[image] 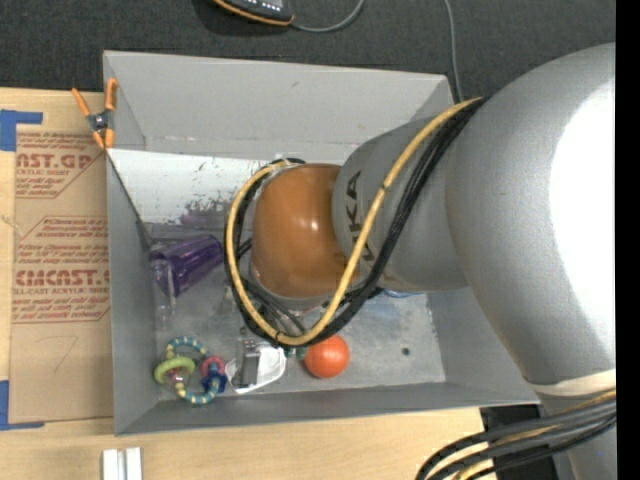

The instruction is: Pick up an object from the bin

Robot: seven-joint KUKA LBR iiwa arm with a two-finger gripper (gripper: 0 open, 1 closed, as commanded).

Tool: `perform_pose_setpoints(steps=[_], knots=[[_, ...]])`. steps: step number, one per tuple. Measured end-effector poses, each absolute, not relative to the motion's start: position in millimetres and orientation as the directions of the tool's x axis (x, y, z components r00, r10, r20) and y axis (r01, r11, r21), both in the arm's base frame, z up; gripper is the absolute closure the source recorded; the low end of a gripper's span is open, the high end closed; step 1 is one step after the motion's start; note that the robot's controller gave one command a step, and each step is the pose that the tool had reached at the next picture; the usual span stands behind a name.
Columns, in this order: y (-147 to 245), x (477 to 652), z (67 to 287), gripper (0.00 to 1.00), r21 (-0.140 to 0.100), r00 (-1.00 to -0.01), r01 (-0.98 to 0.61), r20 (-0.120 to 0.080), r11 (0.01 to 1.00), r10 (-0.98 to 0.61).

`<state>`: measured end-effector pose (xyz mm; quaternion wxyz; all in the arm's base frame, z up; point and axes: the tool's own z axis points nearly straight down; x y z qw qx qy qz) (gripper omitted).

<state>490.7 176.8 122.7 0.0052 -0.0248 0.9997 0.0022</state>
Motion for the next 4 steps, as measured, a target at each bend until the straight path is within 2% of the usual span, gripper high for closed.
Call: perform_pose_setpoints(steps=[1, 2, 3, 4], knots=[[191.9, 519.9, 75.5, 0.00, 0.001, -0.975, -0.221, -0.002, 0.975, -0.221], [168.8, 483.8, 72.2, 0.00, 0.006, -0.985, -0.173, -0.026, 0.985, -0.173], [169.1, 484.2, 72.2, 0.00, 0.006, -0.985, -0.174, -0.026, 0.985, -0.173], [162.3, 484.6, 72.1, 0.00, 0.005, -0.963, -0.266, -0.038, 0.964, -0.266]])
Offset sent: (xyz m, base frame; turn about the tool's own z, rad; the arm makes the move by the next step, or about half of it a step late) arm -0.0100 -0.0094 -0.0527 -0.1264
